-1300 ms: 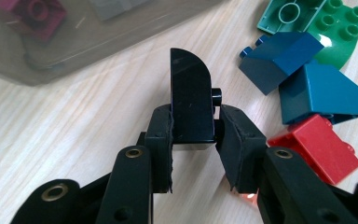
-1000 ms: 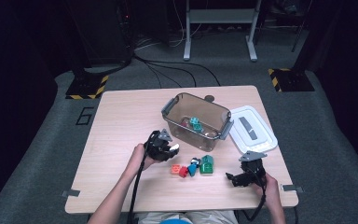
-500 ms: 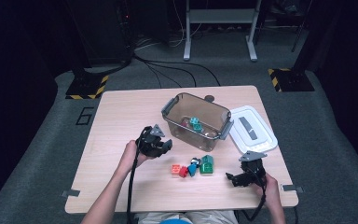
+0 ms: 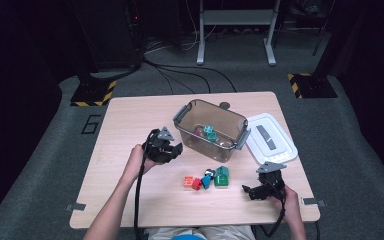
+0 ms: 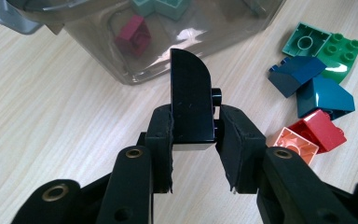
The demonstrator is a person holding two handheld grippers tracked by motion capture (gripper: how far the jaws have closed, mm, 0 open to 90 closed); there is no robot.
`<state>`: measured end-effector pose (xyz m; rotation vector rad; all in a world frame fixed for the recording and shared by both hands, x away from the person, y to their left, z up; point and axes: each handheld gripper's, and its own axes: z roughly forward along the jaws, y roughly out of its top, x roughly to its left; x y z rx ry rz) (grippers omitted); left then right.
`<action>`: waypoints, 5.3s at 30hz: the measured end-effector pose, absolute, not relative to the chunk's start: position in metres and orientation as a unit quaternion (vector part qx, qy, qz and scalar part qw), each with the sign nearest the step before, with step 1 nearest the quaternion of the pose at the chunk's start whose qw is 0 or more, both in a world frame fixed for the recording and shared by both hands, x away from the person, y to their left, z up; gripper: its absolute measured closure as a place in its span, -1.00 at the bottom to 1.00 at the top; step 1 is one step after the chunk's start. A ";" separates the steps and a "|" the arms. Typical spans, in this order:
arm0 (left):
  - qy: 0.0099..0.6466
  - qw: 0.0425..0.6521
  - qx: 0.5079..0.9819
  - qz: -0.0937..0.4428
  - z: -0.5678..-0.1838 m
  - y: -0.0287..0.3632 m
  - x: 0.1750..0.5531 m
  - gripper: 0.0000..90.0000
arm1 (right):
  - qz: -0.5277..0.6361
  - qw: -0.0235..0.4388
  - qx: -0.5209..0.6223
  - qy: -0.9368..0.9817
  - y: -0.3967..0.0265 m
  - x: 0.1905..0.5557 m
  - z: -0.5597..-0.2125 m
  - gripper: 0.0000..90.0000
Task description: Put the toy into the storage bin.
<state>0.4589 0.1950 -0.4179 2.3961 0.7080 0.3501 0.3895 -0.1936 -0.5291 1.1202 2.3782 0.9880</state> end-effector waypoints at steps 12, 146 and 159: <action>0.262 0.303 0.905 0.141 -0.402 0.193 0.464 0.47 | 0.346 0.166 0.393 0.835 -0.194 0.390 -0.529 -1.00; 0.246 0.267 0.918 0.160 -0.370 0.149 0.477 -0.77 | 0.346 0.166 0.393 0.835 -0.194 0.390 -0.529 -1.00; 0.253 0.253 0.925 0.125 -0.418 0.149 0.465 -0.78 | 0.347 0.166 0.393 0.835 -0.194 0.389 -0.529 -1.00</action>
